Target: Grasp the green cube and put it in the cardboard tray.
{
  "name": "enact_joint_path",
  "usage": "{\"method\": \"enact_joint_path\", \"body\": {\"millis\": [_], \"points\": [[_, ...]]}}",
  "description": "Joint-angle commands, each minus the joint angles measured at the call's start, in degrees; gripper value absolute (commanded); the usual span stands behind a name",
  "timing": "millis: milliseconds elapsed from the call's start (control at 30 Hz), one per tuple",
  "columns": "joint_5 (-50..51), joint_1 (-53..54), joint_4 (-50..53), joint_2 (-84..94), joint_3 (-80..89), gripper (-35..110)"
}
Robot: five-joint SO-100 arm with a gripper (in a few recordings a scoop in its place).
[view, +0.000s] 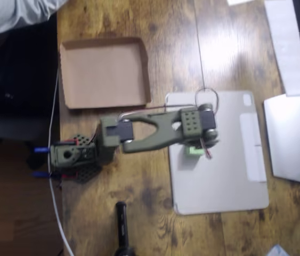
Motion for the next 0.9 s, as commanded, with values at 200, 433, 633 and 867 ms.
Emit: {"method": "enact_joint_path", "body": {"millis": [200, 433, 633, 867], "points": [[-4.9, -2.3, 1.9, -2.6, -4.2, 8], [-5.0, -3.1, 0.3, -3.4, -3.7, 22], [-5.7, -1.3, -8.0, -1.9, 4.7, 29], [-6.0, 0.0, -15.2, -1.7, 13.5, 29]]}}
